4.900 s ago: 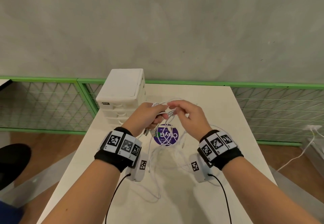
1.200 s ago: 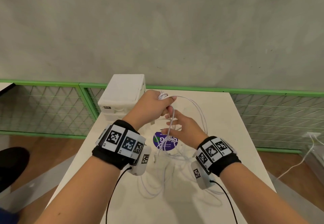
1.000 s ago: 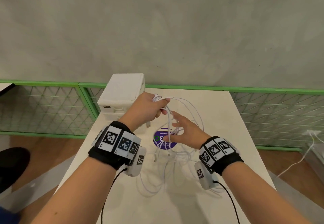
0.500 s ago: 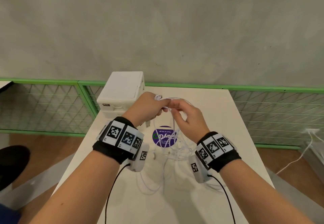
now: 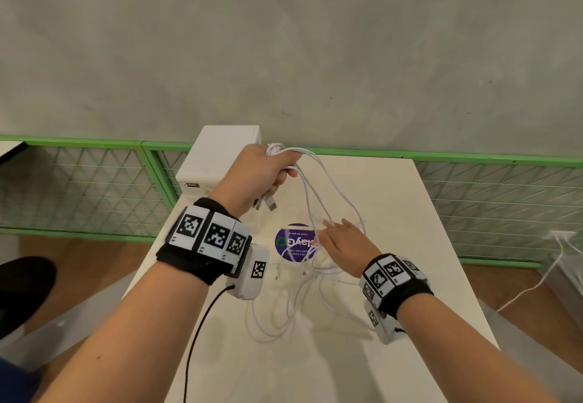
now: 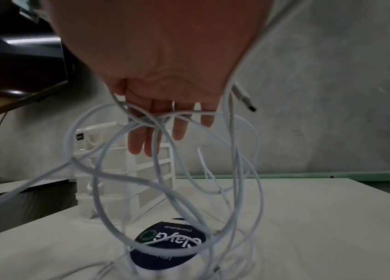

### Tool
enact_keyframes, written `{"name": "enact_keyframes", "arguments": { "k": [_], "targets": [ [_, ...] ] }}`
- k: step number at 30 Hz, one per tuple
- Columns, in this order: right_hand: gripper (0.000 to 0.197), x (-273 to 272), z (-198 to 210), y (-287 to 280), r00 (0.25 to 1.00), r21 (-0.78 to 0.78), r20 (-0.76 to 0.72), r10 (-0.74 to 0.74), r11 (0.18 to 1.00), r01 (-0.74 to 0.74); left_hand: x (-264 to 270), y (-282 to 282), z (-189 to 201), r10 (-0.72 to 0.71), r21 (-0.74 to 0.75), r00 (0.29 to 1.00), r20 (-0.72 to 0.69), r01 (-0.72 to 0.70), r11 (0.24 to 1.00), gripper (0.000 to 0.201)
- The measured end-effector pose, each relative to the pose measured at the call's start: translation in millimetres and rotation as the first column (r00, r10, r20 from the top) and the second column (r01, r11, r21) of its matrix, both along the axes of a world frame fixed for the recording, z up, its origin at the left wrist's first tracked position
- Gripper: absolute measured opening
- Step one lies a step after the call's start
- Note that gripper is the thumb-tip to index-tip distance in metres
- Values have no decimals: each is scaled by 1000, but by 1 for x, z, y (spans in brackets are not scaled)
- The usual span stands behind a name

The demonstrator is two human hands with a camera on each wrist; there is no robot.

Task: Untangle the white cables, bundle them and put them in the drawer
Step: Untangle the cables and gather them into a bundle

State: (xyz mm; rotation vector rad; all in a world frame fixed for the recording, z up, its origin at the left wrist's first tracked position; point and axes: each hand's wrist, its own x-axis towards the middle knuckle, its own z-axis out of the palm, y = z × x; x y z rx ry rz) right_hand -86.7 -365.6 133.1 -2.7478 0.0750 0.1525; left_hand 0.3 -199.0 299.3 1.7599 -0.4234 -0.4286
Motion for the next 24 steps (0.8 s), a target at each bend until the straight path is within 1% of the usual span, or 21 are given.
{"name": "enact_keyframes", "arguments": {
  "k": [2, 3, 4, 5, 6, 7, 8, 9, 10, 11, 12, 13, 14, 15, 17, 18, 19, 21, 23, 24],
  "targets": [
    [47, 1, 3, -3, 1000, 28, 20, 1, 1000, -2, 0, -2, -2, 45, 0, 999, 10, -45, 999, 26],
    [39, 1, 7, -3, 997, 71, 79, -4, 997, -2, 1, -3, -2, 65, 10, 998, 21, -65, 998, 26],
    [30, 0, 14, -2, 982, 120, 190, -22, 993, -1, 2, -4, -2, 75, 29, 997, 34, -76, 997, 25],
    [22, 0, 21, 0, 937, 172, 343, -67, 985, 8, 4, -5, -2, 74, 61, 996, 42, -76, 995, 26],
    [20, -1, 29, 3, 850, 232, 507, -142, 972, 24, 6, -6, -4, 65, 102, 997, 47, -69, 992, 26],
    [22, -1, 40, 6, 736, 302, 638, -227, 953, 32, 6, -7, -6, 54, 140, 997, 46, -60, 988, 27],
    [24, -1, 51, 9, 636, 366, 714, -294, 930, 20, 6, -8, -9, 46, 169, 998, 40, -53, 984, 27],
    [30, 1, 62, 11, 588, 421, 736, -337, 907, -7, 5, -9, -11, 38, 191, 999, 35, -45, 981, 27],
    [44, 3, 72, 13, 608, 475, 708, -359, 880, -33, 5, -10, -14, 27, 210, 999, 30, -33, 977, 28],
    [64, 6, 80, 15, 683, 521, 638, -356, 853, -42, 3, -12, -16, 12, 225, 1000, 25, -18, 974, 30],
    [83, 9, 86, 17, 774, 544, 544, -324, 838, -32, 2, -14, -17, -4, 234, 1000, 20, -1, 972, 32],
    [95, 13, 89, 19, 838, 535, 466, -283, 845, -13, 1, -15, -17, -24, 243, 1000, 17, 19, 970, 33],
    [97, 18, 89, 20, 866, 504, 428, -256, 864, 6, 0, -17, -17, -52, 258, 998, 18, 45, 965, 34],
    [87, 22, 88, 20, 869, 475, 426, -254, 880, 24, -1, -17, -16, -87, 278, 996, 19, 78, 957, 35],
    [51, 28, 91, 17, 838, 457, 462, -291, 888, 56, -2, -15, -16, -167, 332, 986, 2, 156, 930, 38],
    [38, 29, 94, 13, 827, 465, 471, -307, 883, 62, -3, -13, -18, -202, 354, 979, -20, 196, 914, 41],
    [32, 30, 97, 9, 823, 471, 477, -307, 880, 56, -4, -10, -19, -234, 368, 971, -52, 237, 899, 45],
    [33, 30, 104, 1, 834, 468, 475, -282, 883, 32, -6, -4, -23, -296, 366, 946, -133, 324, 872, 54],
    [33, 32, 110, -5, 842, 465, 461, -280, 884, 39, -11, 1, -27, -368, 328, 910, -192, 413, 850, 60],
    [27, 35, 112, -7, 841, 460, 461, -282, 887, 45, -14, 2, -28, -409, 288, 886, -220, 459, 840, 62]
  ]
}}
